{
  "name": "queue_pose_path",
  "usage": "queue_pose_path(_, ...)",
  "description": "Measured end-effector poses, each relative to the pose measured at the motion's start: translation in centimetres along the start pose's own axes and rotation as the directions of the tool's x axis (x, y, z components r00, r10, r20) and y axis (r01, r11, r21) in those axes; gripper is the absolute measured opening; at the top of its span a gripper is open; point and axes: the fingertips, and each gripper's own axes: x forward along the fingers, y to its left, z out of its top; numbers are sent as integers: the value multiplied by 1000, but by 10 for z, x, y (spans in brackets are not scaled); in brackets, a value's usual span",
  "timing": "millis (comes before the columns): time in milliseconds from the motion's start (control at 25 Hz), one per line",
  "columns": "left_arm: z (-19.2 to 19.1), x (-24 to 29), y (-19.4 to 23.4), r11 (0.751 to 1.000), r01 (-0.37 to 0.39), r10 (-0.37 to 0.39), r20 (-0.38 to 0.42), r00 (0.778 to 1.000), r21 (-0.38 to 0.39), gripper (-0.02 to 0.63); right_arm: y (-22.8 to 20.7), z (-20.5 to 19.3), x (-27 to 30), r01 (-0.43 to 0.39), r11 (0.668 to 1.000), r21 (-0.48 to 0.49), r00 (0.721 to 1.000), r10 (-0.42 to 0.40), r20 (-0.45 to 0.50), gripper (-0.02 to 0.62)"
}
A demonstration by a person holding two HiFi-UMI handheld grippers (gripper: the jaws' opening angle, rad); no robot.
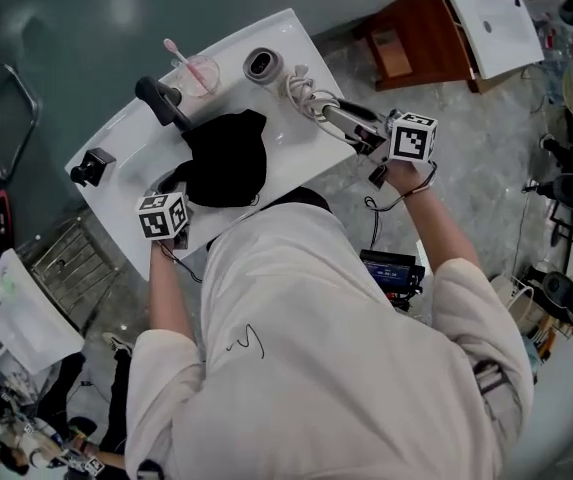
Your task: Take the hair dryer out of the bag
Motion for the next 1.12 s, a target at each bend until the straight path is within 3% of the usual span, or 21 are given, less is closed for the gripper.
queue_pose_path(200, -5, -6, -12, 996, -63, 64, 7, 998, -70, 23, -35, 45, 5, 127, 982, -143, 990, -134, -40, 163)
queue_pose_path(320, -8, -10, -15, 991, -91, 91, 2, 996, -96, 23, -47, 63, 13, 199, 938, -285, 975, -219, -40, 163)
queue_pose_path(440, -8, -15, -14, 988, -117, 117, -3, 993, -105, 23, -53, 68, 26, 259, 860, -440, 952, -304, -32, 163)
queue_pose_path(600, -6, -13, -21, 985, -130, 131, -5, 991, -111, 23, -61, 65, 38, 310, 763, -567, 925, -380, -6, 161)
queue_pose_path(800, -4, -8, -30, 986, -128, 127, -17, 992, -105, 23, -60, 59, 51, 353, 560, -750, 880, -470, 63, 161)
queue_pose_path(880, -5, -7, -31, 987, -128, 125, -29, 992, -100, 23, -64, 51, 53, 351, 501, -791, 868, -490, 75, 163)
queue_pose_path(1000, -5, -5, -30, 987, -132, 128, -40, 991, -96, 23, -75, 37, 56, 325, 454, -830, 864, -500, 65, 163)
queue_pose_path(1120, -9, -4, -31, 987, -140, 135, -62, 989, -85, 23, -93, 21, 57, 300, 441, -846, 863, -504, 43, 164)
